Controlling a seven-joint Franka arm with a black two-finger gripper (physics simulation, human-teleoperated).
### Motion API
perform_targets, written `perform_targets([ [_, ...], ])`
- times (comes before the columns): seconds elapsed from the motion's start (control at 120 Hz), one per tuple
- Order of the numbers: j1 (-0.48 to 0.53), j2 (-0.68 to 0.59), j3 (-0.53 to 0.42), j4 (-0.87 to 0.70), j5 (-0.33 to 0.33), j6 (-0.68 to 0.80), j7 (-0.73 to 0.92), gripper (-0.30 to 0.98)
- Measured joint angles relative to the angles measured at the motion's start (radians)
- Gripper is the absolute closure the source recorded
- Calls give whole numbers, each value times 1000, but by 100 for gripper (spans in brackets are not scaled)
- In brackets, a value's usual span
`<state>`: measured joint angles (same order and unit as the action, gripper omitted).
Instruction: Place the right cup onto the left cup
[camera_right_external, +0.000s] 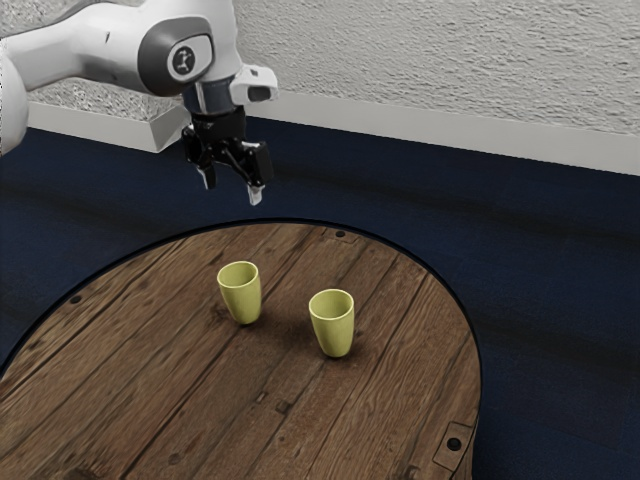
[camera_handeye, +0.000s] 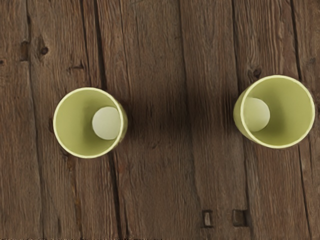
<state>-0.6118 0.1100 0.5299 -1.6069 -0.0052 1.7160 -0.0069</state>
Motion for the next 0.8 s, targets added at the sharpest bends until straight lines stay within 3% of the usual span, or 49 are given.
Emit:
perform_targets([
  [0.092,2,36,-21,19,-16,-17,-1,0],
  [0.333,14,311,-128,179,-78,31,-5,0],
  [0.483,43,324,-244,83,-93,138,-16,0],
  [0.8,66,374,-315,-16,-116,317,-54,0],
])
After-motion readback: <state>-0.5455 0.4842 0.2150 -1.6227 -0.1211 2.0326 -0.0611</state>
